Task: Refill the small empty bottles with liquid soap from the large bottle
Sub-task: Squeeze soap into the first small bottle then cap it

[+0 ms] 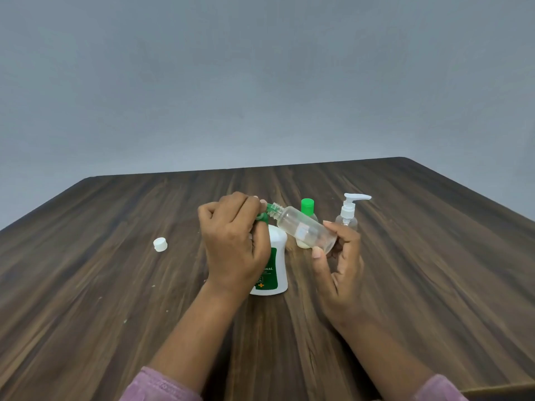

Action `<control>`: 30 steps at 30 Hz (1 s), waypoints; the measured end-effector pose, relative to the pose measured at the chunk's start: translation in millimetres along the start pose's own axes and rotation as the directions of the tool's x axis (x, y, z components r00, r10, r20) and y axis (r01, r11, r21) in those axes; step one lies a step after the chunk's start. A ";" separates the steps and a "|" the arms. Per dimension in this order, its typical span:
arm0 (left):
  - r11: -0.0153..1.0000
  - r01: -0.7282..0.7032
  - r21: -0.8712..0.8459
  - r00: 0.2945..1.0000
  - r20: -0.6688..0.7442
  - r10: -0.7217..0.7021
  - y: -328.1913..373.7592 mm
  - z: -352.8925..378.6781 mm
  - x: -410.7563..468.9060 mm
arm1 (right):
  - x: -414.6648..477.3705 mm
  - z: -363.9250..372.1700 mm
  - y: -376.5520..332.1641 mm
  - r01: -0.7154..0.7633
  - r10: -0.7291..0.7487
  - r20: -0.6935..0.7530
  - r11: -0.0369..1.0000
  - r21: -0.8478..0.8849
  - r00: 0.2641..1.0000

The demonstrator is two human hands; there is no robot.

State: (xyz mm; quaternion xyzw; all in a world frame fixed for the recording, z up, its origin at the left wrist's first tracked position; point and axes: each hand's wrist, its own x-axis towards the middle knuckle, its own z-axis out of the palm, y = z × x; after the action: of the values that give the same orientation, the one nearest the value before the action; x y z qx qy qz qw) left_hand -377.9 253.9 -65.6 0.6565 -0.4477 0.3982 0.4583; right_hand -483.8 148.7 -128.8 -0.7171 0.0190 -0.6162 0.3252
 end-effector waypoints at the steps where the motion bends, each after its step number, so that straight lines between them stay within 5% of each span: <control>1: 1.000 0.004 -0.002 1.000 -0.003 -0.004 -0.7 0.2 -0.1 | 0.2 0.5 0.5 -0.002 0.002 0.004 1.000 -0.004 1.000; 15: 0.999 -0.035 0.032 0.995 0.090 0.032 2.9 -12.0 30.7 | 1.9 3.1 -2.9 -0.017 0.016 0.012 0.999 0.046 1.000; 30: 0.999 0.012 -0.030 1.000 0.001 -0.012 5.9 -7.7 12.0 | -0.7 1.2 -0.2 0.028 -0.029 0.029 1.000 0.014 0.999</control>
State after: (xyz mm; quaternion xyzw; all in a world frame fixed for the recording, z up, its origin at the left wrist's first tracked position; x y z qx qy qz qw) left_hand -381.0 257.5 -50.9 0.6523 -0.4498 0.3885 0.4704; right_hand -483.0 149.8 -129.4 -0.7241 -0.0002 -0.6102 0.3215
